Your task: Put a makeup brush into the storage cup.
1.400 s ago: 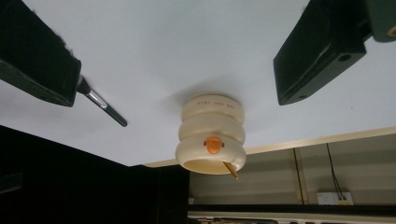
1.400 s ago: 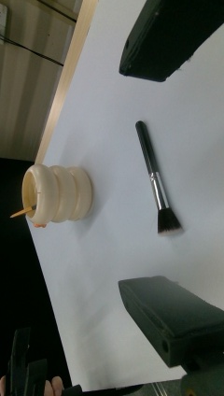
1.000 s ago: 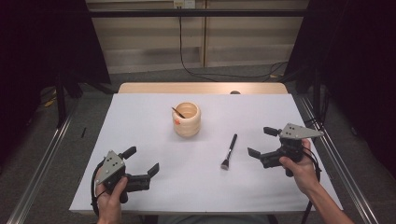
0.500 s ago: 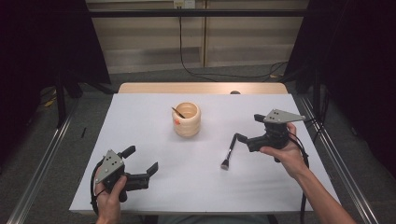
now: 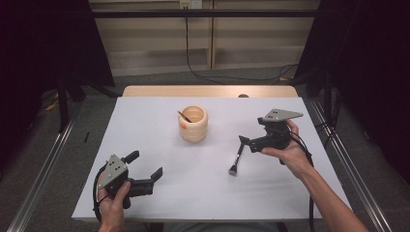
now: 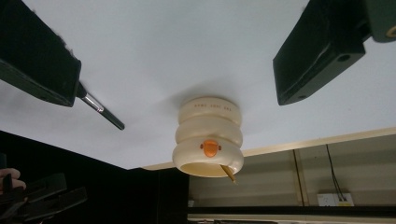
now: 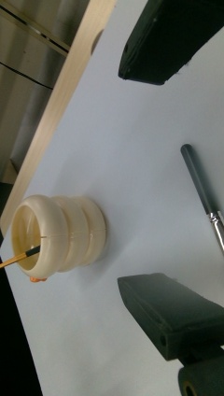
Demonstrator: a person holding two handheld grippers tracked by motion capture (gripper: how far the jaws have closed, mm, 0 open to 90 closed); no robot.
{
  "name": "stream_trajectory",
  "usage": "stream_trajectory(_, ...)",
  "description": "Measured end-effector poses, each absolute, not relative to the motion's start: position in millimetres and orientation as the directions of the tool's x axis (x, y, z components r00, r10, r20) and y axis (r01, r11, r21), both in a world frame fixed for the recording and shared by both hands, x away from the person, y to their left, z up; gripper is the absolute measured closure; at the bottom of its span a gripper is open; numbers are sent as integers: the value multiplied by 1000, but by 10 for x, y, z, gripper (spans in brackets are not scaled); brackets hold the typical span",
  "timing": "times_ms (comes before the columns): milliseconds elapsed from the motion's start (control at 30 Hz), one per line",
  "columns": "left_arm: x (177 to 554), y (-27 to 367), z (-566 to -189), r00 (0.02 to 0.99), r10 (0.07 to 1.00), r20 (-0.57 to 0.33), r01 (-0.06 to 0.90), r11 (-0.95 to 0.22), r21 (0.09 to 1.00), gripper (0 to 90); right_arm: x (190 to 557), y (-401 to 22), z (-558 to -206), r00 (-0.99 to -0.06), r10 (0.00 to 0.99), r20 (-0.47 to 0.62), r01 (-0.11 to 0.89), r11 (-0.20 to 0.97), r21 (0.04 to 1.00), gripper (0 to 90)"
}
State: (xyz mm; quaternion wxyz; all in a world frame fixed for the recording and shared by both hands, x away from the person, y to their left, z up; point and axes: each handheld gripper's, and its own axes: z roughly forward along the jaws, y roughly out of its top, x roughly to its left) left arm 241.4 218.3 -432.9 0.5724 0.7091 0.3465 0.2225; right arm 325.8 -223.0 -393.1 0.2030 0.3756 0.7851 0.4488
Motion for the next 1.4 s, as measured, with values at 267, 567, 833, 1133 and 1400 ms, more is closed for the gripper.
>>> stream_trajectory(267, 2415, 2174, -4332, 678, 732, -73, 226, -113, 968, 10, 3385, -2171, -3953, -609, 788, 90, 531, 321, 784, 46)
stream_trajectory(567, 2428, 2164, -4338, 681, 728, -73, 230, -118, 966, 10, 3503, -2101, -4048, -565, 805, 180, 680, 332, 654, 61)
stream_trajectory(833, 2439, 2163, -4345, 679, 731, -71, 235, -124, 964, 9, 3587, -2008, -4140, -517, 839, 170, 772, 370, 517, 80)
stream_trajectory(1133, 2445, 2168, -4349, 679, 731, -71, 236, -125, 964, 9, 3626, -1880, -4211, -495, 856, 148, 810, 393, 435, 93)
stream_trajectory(1400, 2448, 2167, -4346, 683, 727, -67, 232, -130, 964, 9, 3699, -1836, -4274, -465, 869, 167, 869, 412, 274, 185)
